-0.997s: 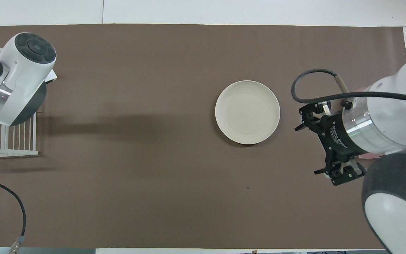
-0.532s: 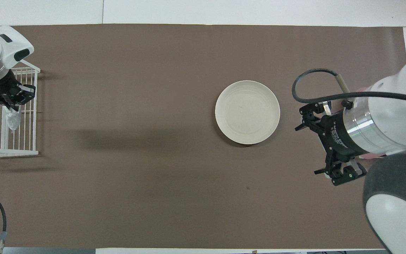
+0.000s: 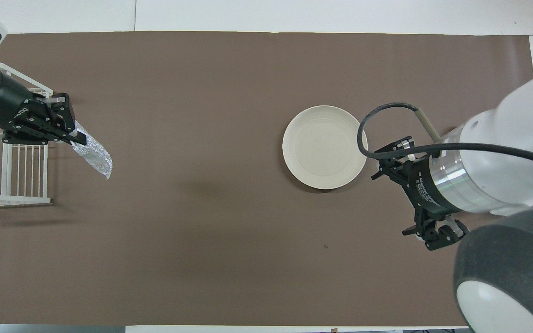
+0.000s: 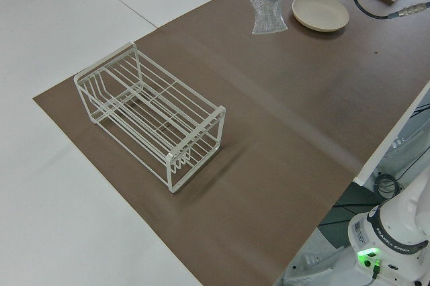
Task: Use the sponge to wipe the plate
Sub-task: 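Lift the clear sponge with the left gripper toward the plate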
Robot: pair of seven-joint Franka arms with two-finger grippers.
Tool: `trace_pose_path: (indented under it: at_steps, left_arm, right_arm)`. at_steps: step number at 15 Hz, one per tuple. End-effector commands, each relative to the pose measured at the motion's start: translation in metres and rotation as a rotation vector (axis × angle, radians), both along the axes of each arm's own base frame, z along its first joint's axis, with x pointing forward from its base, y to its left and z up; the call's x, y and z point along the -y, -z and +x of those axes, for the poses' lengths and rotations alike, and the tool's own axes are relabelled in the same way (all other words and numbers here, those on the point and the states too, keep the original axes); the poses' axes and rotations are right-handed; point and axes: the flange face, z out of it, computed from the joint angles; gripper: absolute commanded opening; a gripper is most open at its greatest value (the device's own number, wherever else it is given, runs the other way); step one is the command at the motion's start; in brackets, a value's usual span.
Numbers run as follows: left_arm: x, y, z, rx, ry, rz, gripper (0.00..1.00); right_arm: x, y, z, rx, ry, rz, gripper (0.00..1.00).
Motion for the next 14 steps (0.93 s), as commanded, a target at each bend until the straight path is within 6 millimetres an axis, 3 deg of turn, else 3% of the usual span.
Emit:
trace_pose_path:
  at_steps: [1,4,8,10,14]
  left_arm:
    - [-0.004,0.006,-0.014,0.002,-0.116,-0.222,0.00]
    - [0.014,0.029,-0.037,-0.020,-0.183,-0.372,0.00]
    - [0.028,0.058,-0.084,0.046,-0.058,-0.612,0.00]
    - [0.034,0.076,-0.111,0.120,-0.025,-0.724,0.00]
    - [0.048,0.085,-0.141,0.169,-0.009,-0.882,0.00]
  right_arm:
    - [0.011,-0.002,0.000,0.010,-0.010,0.014,1.00]
    - [0.004,-0.003,-0.003,0.005,0.054,-0.002,1.00]
    - [-0.015,-0.004,-0.009,-0.002,0.137,-0.015,1.00]
    - [-0.012,-0.004,-0.007,-0.005,0.153,-0.002,1.00]
    - [-0.016,-0.006,-0.009,-0.014,0.144,0.028,1.00]
